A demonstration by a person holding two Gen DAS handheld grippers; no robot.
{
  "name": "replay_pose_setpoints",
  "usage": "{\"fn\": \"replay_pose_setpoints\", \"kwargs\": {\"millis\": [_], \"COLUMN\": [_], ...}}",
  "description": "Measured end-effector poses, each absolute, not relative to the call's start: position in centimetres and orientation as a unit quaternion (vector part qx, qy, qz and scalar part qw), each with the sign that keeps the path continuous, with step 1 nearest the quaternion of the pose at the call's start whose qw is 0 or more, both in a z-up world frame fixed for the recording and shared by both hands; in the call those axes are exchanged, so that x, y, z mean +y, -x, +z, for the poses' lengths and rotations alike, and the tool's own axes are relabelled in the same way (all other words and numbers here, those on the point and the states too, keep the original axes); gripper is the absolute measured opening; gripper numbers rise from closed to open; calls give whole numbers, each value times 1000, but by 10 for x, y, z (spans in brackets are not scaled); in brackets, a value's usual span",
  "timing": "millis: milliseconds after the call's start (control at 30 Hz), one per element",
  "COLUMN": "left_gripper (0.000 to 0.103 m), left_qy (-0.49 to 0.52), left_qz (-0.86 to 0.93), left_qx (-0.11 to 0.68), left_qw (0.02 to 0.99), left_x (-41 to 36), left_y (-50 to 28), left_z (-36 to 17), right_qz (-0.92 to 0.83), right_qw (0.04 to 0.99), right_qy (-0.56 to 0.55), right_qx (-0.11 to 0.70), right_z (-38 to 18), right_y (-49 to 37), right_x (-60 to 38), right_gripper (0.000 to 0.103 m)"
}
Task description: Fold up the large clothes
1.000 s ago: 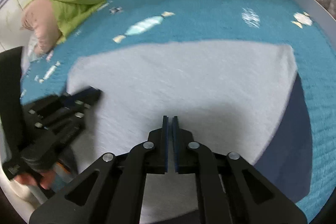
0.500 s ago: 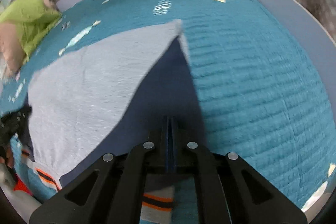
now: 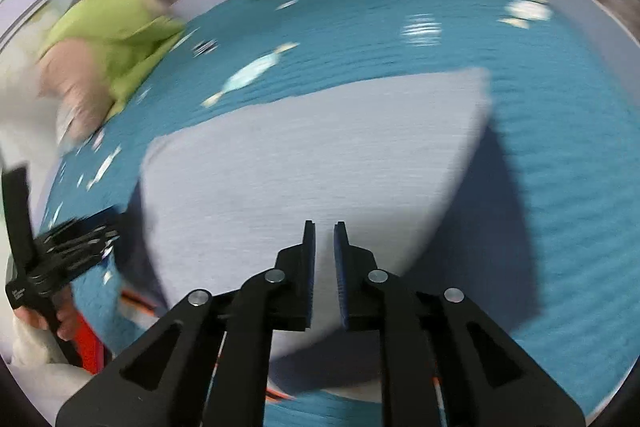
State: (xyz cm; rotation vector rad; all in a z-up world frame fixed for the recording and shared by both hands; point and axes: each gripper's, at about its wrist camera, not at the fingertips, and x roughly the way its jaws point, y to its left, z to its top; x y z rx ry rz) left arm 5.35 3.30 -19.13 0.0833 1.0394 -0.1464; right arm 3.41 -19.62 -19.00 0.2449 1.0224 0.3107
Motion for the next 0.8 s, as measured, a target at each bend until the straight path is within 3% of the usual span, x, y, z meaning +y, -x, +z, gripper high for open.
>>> {"fn": "replay_pose_setpoints", "kwargs": {"millis": [167, 300, 367, 500, 533, 667, 733, 800], "left_gripper": [40, 41, 51, 36, 36, 37, 37, 37], "left_qy": [-55, -55, -22, -18, -21, -61, -40, -30], "left_qz": [-110, -84, -72, -49, -45, 17, 18, 10], "left_qx": [547, 566, 572, 569, 567, 565, 563, 555], "left_qw": [828, 819, 817, 821, 822, 823, 825, 831], "left_x": [5, 24, 48, 75, 76, 87, 92, 87], "left_y": [-62, -54, -47, -28, -25, -16, -14, -13], "left_z": [-218, -224, -224, -221, -219, -215, -207, -199], "right_qz": [209, 221, 208, 145, 146, 72, 52, 86], "right_qw": [823, 816, 811, 817, 816, 827, 836, 843], "right_qy": [-44, -35, -58, -80, -93, -96, -96, -97], "right_qx": [527, 533, 544, 553, 551, 549, 537, 522], "right_z": [-218, -225, -227, -224, -223, -216, -205, -192], "right_y": [-38, -23, -18, -1, 4, 14, 17, 20], "right_x": [-143, -170, -196, -251, -263, -294, -292, -273], "right_gripper": [13, 11, 8, 6, 2, 1, 8, 8]}}
